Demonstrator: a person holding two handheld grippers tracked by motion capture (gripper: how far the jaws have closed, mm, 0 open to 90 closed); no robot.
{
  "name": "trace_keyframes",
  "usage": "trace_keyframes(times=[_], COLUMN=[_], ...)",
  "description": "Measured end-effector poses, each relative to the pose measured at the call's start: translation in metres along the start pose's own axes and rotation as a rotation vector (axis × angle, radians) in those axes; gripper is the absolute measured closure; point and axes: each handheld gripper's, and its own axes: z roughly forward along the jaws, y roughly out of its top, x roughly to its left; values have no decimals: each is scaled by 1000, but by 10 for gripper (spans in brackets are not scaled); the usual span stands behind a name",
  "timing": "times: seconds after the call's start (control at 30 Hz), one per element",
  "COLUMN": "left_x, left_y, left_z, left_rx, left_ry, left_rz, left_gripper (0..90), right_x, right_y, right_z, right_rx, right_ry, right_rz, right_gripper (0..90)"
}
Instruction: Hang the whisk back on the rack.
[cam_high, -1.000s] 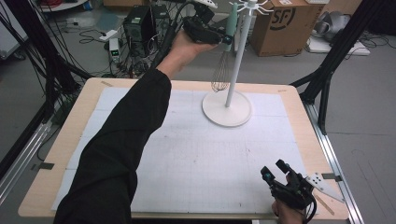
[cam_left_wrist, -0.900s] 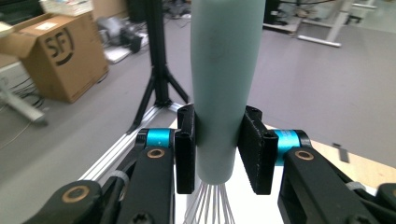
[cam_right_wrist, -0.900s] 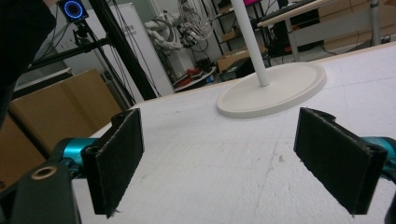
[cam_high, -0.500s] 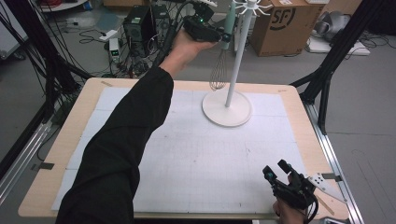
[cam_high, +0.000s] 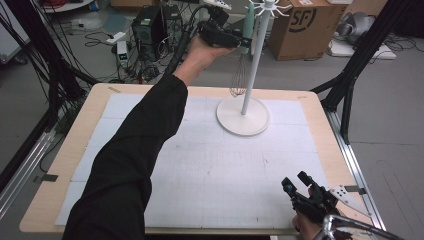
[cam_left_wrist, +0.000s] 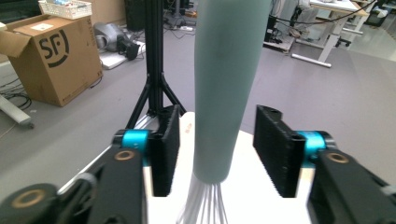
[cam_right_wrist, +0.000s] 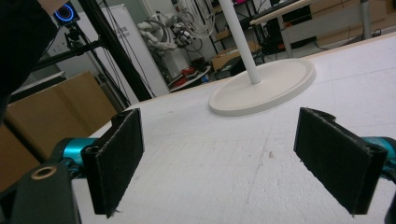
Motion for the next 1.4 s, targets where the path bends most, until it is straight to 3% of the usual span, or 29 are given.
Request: trace_keyframes(times=[0.07, 0.23, 0.43, 0.57, 0.9, 1.2, 1.4], left_x=[0, -6, -15, -22, -44, -61, -76], left_y=[-5, -19, -41, -60, -108, -146, -173], left_z=[0, -6, -26, -46, -96, -128, -148], left_rx=[9, 16, 31, 10, -43, -90, -127], left_ry=[-23, -54, -43, -25, -21, -26, -7], left_rz=[-3, 1, 11, 20, 16, 0, -4], left_gripper=[423, 384, 287, 251, 251, 254, 254], right_x=[0, 1, 4, 5, 9, 12, 15], right_y=[0, 0, -1, -1, -3, -5, -6], right_z=[0, 0, 1, 2, 5, 5, 6], right_rx=[1, 1, 7, 10, 26, 34, 49], right_ry=[-1, 4, 6, 14, 16, 4, -5], right_rz=[-7, -15, -28, -28, -48, -75, -83], right_gripper=[148, 148, 148, 148, 148, 148, 148])
